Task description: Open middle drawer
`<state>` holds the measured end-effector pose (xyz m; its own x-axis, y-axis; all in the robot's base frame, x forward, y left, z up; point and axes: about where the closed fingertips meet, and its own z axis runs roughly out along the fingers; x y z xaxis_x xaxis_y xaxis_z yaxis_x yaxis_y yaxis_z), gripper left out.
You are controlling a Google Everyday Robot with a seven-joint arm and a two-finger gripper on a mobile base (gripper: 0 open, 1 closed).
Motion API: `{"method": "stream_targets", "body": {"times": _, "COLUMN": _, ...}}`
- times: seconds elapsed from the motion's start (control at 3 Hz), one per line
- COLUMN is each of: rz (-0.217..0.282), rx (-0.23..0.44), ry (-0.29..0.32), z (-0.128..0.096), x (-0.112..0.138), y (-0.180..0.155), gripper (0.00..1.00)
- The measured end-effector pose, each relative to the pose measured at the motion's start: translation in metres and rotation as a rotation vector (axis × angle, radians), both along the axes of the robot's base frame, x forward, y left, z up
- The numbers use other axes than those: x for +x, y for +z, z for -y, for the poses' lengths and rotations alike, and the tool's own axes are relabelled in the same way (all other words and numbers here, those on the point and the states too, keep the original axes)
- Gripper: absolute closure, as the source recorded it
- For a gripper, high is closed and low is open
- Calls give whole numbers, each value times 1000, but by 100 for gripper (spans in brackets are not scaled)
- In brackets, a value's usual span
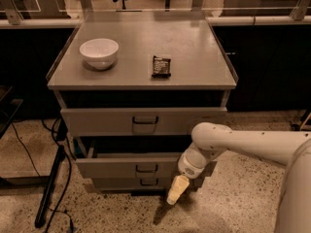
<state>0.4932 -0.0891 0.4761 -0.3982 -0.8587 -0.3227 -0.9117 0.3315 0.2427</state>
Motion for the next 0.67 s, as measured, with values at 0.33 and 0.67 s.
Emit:
{"method": "stream_targets", "body": {"times": 0.33, "rz": 21, "rx": 13, "ry": 5, "z": -6, "x": 10, "y": -1, "gripper": 0}}
{"method": "stream_targets", "body": {"times": 0.67, "rz": 54, "rx": 24, "ry": 5, "z": -15, "x": 37, "y": -5, "gripper": 0}}
